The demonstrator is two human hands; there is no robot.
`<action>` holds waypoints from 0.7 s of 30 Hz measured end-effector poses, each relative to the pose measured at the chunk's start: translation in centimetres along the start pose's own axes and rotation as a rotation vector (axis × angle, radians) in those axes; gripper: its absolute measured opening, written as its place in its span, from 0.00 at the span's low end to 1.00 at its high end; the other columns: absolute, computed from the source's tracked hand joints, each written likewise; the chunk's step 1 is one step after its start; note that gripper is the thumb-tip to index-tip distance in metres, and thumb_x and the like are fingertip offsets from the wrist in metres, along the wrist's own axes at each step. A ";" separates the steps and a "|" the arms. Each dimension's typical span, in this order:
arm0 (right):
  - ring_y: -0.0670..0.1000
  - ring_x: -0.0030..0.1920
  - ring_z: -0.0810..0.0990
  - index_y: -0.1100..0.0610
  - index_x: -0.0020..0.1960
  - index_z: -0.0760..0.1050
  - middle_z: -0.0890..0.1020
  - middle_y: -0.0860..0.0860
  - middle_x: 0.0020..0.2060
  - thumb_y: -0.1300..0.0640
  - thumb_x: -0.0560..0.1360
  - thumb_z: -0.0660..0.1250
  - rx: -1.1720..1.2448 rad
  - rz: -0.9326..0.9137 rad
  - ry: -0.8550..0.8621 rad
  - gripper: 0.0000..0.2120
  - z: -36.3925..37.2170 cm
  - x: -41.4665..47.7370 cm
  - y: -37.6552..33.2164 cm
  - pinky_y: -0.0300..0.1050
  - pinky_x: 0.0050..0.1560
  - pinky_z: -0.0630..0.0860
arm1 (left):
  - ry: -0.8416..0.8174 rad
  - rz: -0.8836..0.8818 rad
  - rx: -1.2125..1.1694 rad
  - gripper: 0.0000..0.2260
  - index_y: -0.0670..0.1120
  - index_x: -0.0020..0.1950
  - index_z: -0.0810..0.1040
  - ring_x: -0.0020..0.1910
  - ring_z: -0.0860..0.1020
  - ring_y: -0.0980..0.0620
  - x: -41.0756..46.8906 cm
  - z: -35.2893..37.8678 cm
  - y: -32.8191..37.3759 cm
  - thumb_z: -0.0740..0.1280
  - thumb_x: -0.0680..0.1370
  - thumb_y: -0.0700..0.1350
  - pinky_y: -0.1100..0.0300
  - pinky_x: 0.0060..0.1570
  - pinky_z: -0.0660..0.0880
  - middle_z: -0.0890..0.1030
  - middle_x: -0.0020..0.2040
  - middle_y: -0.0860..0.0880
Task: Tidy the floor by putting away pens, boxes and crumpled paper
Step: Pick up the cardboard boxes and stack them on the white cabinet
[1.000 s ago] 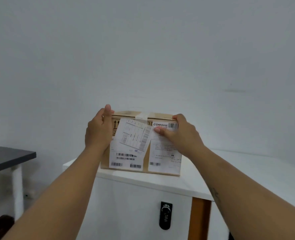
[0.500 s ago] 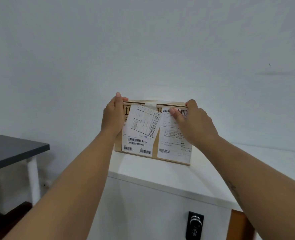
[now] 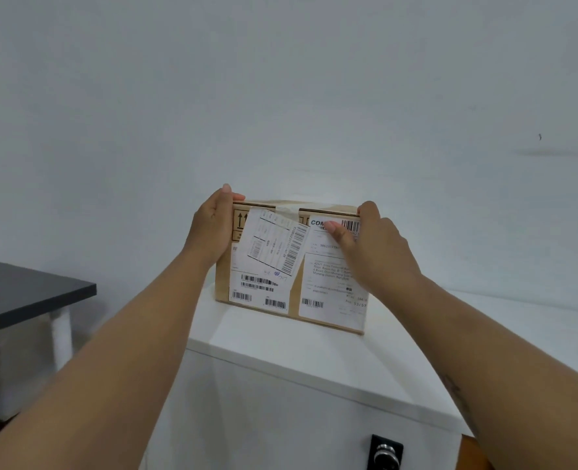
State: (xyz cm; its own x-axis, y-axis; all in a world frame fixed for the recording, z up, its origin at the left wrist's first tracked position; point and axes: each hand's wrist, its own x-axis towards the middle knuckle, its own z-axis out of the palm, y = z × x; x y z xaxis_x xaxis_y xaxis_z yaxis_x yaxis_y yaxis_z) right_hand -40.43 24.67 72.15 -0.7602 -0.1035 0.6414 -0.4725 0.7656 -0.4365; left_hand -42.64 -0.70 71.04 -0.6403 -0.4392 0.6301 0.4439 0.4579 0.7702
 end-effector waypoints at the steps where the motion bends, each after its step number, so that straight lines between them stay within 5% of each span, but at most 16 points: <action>1: 0.54 0.41 0.77 0.51 0.56 0.63 0.75 0.53 0.48 0.31 0.76 0.56 0.004 0.000 0.004 0.24 0.1 0.0 -0.1 0.46 0.33 0.70 | 0.002 -0.002 -0.002 0.22 0.54 0.51 0.79 0.45 0.83 0.52 0.0 0.0 0.1 0.49 0.83 0.62 0.56 0.47 0.76 0.85 0.44 0.50; 6: 0.55 0.43 0.76 0.52 0.61 0.63 0.74 0.54 0.51 0.32 0.76 0.55 -0.023 0.069 -0.081 0.26 -0.7 -0.1 -0.8 0.50 0.40 0.75 | -0.069 -0.057 0.111 0.23 0.53 0.57 0.78 0.50 0.81 0.52 -0.7 -0.7 1.6 0.47 0.83 0.62 0.57 0.47 0.74 0.83 0.49 0.51; 9: 0.59 0.56 0.77 0.52 0.70 0.61 0.73 0.56 0.60 0.30 0.75 0.54 -0.161 0.095 -0.252 0.34 -2.8 0.5 -1.5 0.57 0.54 0.77 | -0.170 -0.103 0.333 0.28 0.51 0.61 0.76 0.56 0.77 0.49 -1.2 -2.4 3.7 0.46 0.80 0.68 0.51 0.59 0.72 0.80 0.56 0.51; 12: 0.59 0.67 0.72 0.52 0.76 0.57 0.67 0.55 0.70 0.34 0.77 0.55 -0.233 0.045 -0.306 0.34 -5.9 0.1 -2.2 0.56 0.63 0.73 | -0.180 -0.019 0.579 0.30 0.49 0.58 0.75 0.55 0.77 0.46 -1.4 -4.8 7.2 0.47 0.78 0.70 0.49 0.57 0.74 0.80 0.59 0.47; 16: 0.55 0.68 0.71 0.53 0.74 0.63 0.68 0.52 0.70 0.44 0.80 0.57 -0.274 0.004 -0.289 0.26 -8.8 -1.3 -3.2 0.52 0.64 0.72 | -0.238 0.134 0.921 0.23 0.51 0.71 0.70 0.64 0.75 0.48 -2.7 -7.2 12.0 0.55 0.81 0.62 0.49 0.60 0.74 0.75 0.69 0.49; 21: 0.55 0.63 0.72 0.52 0.71 0.66 0.72 0.52 0.64 0.46 0.80 0.58 -0.336 -0.060 -0.283 0.22 -10.8 -4.2 -5.3 0.52 0.57 0.75 | -0.269 0.216 1.094 0.22 0.52 0.73 0.67 0.66 0.75 0.49 -6.8 -9.3 16.5 0.56 0.82 0.60 0.51 0.60 0.74 0.74 0.70 0.51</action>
State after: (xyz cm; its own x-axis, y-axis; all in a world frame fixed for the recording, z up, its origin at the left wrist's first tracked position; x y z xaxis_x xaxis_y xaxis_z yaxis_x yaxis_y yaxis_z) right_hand -29.92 27.89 78.58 -0.8504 -0.2877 0.4405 -0.3834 0.9122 -0.1444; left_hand -25.13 2.72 80.40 -0.7890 -0.1500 0.5959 -0.1372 0.9883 0.0671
